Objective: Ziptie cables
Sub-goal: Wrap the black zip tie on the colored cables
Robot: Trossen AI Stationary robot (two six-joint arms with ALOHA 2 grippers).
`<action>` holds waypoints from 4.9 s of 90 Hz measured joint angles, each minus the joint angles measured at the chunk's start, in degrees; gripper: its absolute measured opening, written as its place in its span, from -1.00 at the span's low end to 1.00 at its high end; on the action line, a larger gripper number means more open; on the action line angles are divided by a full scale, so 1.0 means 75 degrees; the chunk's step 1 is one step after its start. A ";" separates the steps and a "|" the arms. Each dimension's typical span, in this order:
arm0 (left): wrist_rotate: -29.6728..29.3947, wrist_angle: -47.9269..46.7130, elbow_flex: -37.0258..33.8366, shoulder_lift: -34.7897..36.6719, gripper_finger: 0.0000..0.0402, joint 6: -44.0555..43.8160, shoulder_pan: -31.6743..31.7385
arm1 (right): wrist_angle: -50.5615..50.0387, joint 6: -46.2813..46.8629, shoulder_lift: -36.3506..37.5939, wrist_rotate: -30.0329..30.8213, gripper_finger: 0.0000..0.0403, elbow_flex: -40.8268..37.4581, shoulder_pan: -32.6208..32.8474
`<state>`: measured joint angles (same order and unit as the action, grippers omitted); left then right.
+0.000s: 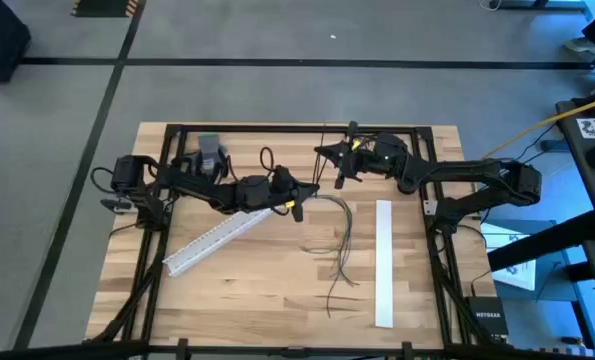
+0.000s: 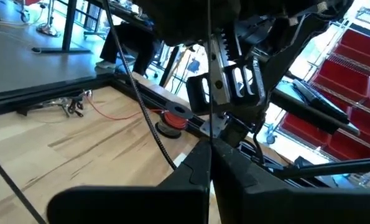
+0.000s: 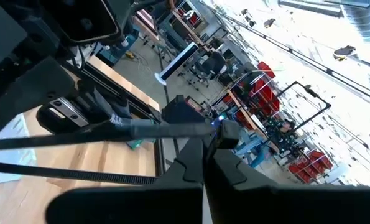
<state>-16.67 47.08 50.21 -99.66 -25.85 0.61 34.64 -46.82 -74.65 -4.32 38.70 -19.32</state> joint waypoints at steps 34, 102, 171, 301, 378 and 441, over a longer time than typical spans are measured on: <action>-0.0006 0.0084 -0.0002 -0.0009 -1.00 -0.0080 0.0027 | 0.0000 -0.0278 0.0000 0.0307 -1.00 0.0000 0.0132; -0.0265 0.0263 -0.0002 -0.0030 -1.00 -0.0159 0.0208 | -0.0207 -0.3229 -0.0113 0.3771 -1.00 0.0007 0.2032; -0.0368 -0.0899 -0.0008 -0.0067 -1.00 0.0505 0.0287 | 0.0430 -0.3118 -0.1244 0.4777 -1.00 0.0003 0.2447; 0.1977 -0.2747 0.0007 0.1422 -0.43 0.1313 0.0849 | -0.0226 0.0786 -0.1970 0.3037 -1.00 -0.0005 0.2572; 0.2308 -0.1729 0.0091 0.0609 -0.80 0.2364 0.0914 | 0.0000 0.0777 -0.2049 0.3093 -1.00 -0.0003 0.2572; 0.1486 -0.2196 0.0135 0.2101 -1.00 0.4574 0.1206 | -0.0546 0.1240 -0.2224 0.2973 -1.00 0.0012 0.2580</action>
<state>-5.52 30.61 51.22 -83.90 8.45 9.65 30.55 -37.52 -91.33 17.98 38.79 0.03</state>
